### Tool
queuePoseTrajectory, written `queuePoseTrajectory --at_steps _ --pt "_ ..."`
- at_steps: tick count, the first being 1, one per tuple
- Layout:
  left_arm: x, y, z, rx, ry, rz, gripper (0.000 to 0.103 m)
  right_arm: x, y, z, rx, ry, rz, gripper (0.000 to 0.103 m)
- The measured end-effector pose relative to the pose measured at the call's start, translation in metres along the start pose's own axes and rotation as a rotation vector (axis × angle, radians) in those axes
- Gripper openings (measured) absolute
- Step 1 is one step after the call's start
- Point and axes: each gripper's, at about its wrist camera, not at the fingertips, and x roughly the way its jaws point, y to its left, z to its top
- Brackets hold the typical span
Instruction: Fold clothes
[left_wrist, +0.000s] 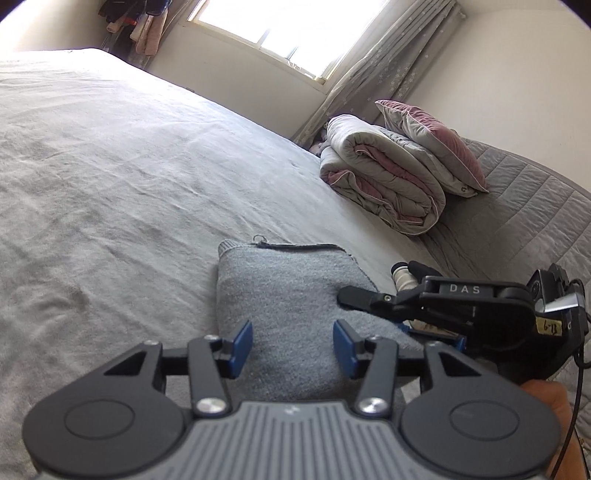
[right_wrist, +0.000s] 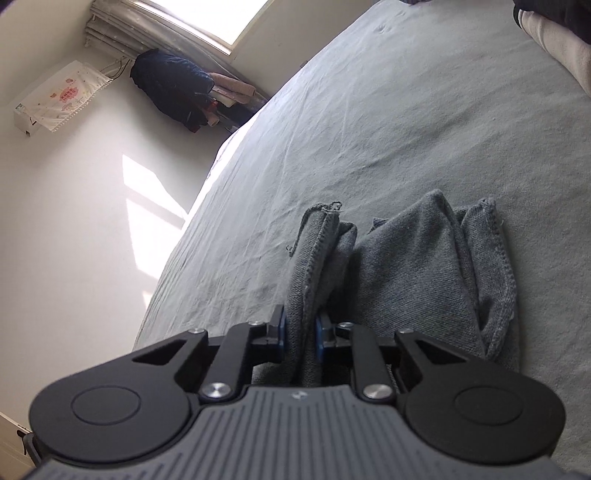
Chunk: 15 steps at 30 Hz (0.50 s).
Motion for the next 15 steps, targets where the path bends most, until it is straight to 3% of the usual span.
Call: queuePoseTrajectory --at_steps 6,15 --pt "0.003 -0.008 -0.003 0.052 0.003 -0.025 0.05 -0.01 0.002 0.011 -0.019 -0.026 0.017 0.019" --pt "0.013 -0.022 -0.014 0.128 0.065 -0.039 0.053 -0.041 -0.043 0.017 0.057 -0.031 0.014 0.019"
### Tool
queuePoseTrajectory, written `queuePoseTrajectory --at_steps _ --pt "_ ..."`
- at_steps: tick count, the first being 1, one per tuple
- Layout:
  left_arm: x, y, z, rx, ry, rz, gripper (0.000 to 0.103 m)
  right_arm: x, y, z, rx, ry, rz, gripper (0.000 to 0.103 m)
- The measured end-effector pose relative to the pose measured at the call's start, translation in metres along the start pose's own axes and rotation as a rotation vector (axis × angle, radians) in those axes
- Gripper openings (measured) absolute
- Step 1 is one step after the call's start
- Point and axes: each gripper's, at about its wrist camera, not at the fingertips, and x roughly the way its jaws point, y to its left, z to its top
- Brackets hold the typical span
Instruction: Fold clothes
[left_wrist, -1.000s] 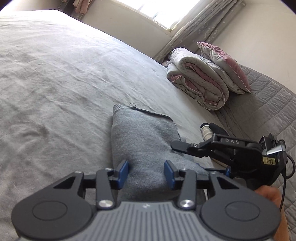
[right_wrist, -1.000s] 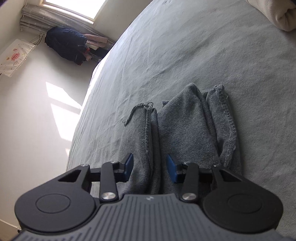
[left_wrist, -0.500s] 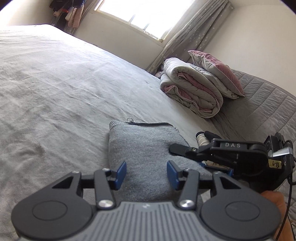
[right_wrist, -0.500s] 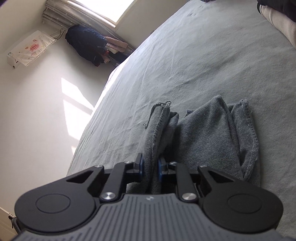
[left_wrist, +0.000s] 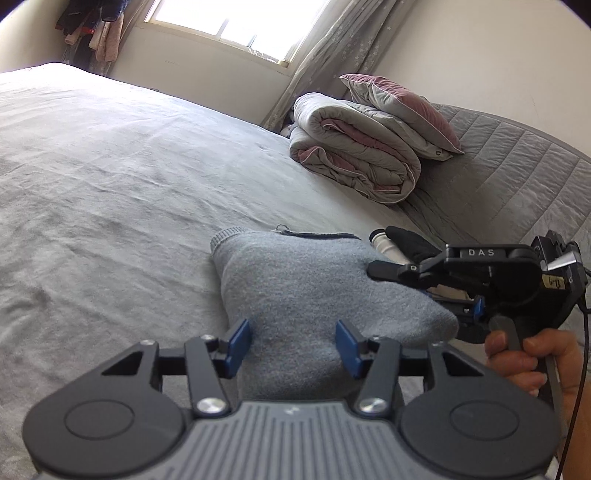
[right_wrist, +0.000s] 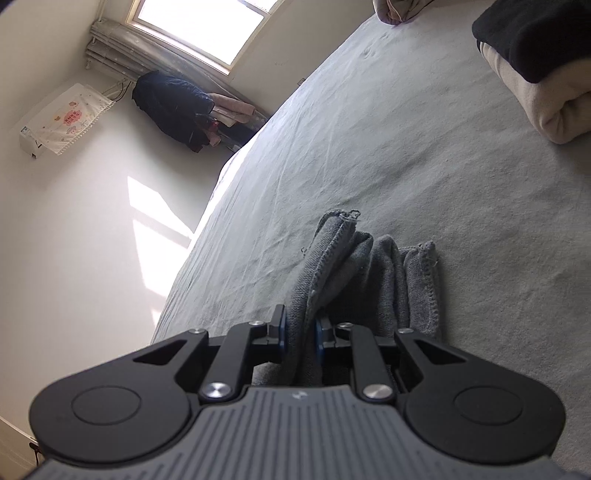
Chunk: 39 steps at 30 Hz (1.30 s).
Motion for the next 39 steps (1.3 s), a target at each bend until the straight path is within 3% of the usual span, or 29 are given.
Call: queuePoseTrajectory --at_steps 9,13,18,21,23,28,30,33,38,39 --pt "0.012 -0.006 -0.007 0.051 0.076 0.023 0.059 -0.001 -0.017 -0.005 0.0 0.08 -0.09 0.025" --pt "0.008 -0.004 -0.004 0.03 0.047 0.022 0.06 -0.011 0.008 -0.002 -0.13 0.03 -0.146 0.039" --pt "-0.003 -0.013 -0.003 0.075 -0.04 0.007 0.059 -0.02 0.044 -0.008 -0.308 0.028 -0.089 0.039" --pt "-0.008 -0.018 -0.003 0.111 -0.066 -0.023 0.059 -0.02 0.058 -0.016 -0.404 0.079 -0.03 0.039" --pt "-0.004 -0.022 -0.005 0.137 -0.03 -0.039 0.057 -0.017 0.058 -0.021 -0.468 0.135 -0.007 0.039" --pt "0.011 -0.03 -0.015 0.236 0.077 -0.049 0.059 -0.001 0.042 -0.036 -0.585 0.291 -0.069 0.035" --pt "0.01 -0.028 -0.014 0.219 0.081 -0.066 0.06 0.002 0.035 -0.041 -0.631 0.323 -0.098 0.03" --pt "0.008 -0.024 -0.009 0.177 0.084 -0.091 0.063 -0.005 0.03 -0.035 -0.59 0.319 -0.085 0.03" --pt "0.008 0.001 0.009 -0.013 0.103 -0.133 0.074 -0.018 0.031 -0.029 -0.478 0.263 -0.045 0.046" --pt "0.009 0.006 0.012 -0.04 0.104 -0.119 0.077 -0.019 0.03 -0.029 -0.44 0.255 -0.035 0.054"
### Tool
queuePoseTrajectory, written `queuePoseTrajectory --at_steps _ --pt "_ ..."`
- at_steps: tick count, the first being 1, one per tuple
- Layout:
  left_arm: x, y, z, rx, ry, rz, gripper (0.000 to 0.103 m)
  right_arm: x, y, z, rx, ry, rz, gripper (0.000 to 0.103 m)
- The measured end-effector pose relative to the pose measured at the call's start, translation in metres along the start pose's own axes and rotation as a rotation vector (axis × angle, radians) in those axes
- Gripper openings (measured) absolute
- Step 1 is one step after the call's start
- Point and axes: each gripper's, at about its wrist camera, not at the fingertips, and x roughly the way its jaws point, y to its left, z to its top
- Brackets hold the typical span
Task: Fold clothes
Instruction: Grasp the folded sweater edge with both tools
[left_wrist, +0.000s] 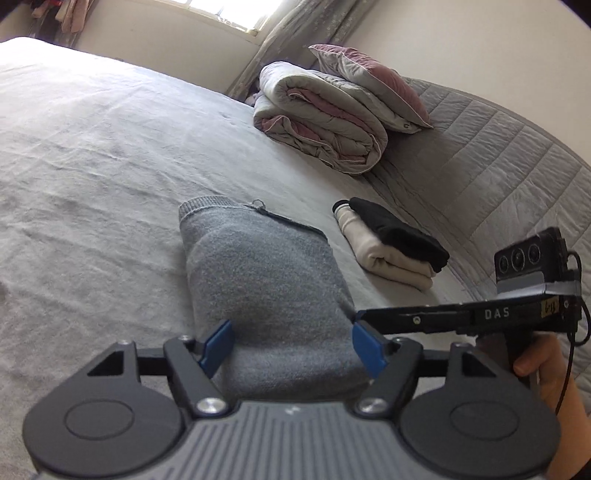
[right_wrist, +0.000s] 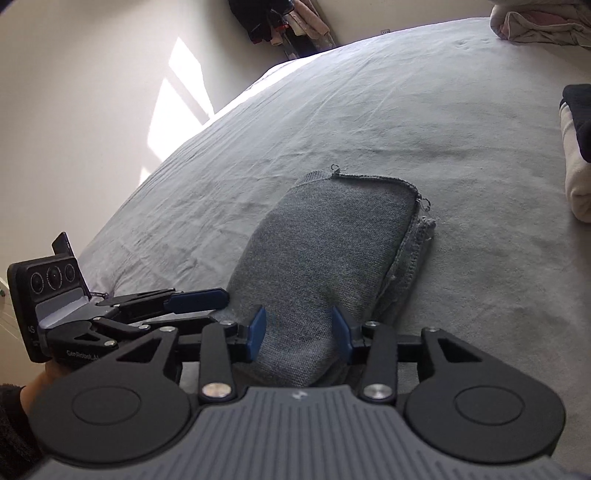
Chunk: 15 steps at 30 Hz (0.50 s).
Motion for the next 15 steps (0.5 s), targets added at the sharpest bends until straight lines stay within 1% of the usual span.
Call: queuePoseTrajectory --at_steps 1,2,3,5,6,9,10,13,15 --pt "0.002 0.007 0.005 -0.029 0.005 0.022 0.081 -0.001 -0.001 -0.001 0.035 -0.004 0.004 0.065" --pt "0.005 0.013 0.01 -0.056 0.011 0.041 0.082 -0.002 -0.001 -0.002 0.062 0.0 -0.008 0.068" --pt "0.01 0.021 0.016 -0.081 0.024 0.042 0.082 -0.002 -0.001 -0.003 0.081 0.009 -0.028 0.069" --pt "0.024 0.041 0.025 -0.167 0.058 0.029 0.083 -0.002 0.001 -0.003 0.126 0.034 -0.074 0.069" --pt "0.032 0.052 0.03 -0.219 0.075 0.019 0.083 -0.001 0.001 -0.004 0.15 0.05 -0.08 0.069" --pt "0.053 0.077 0.037 -0.381 0.078 -0.022 0.083 0.0 0.002 -0.014 0.241 0.104 -0.079 0.069" --pt "0.058 0.082 0.039 -0.415 0.064 -0.043 0.083 -0.002 0.002 -0.02 0.265 0.112 -0.073 0.069" --pt "0.074 0.089 0.049 -0.453 0.061 -0.081 0.083 -0.005 -0.002 -0.043 0.372 0.111 -0.023 0.069" --pt "0.085 0.091 0.055 -0.464 0.056 -0.1 0.082 -0.004 -0.009 -0.059 0.484 0.086 0.035 0.069"
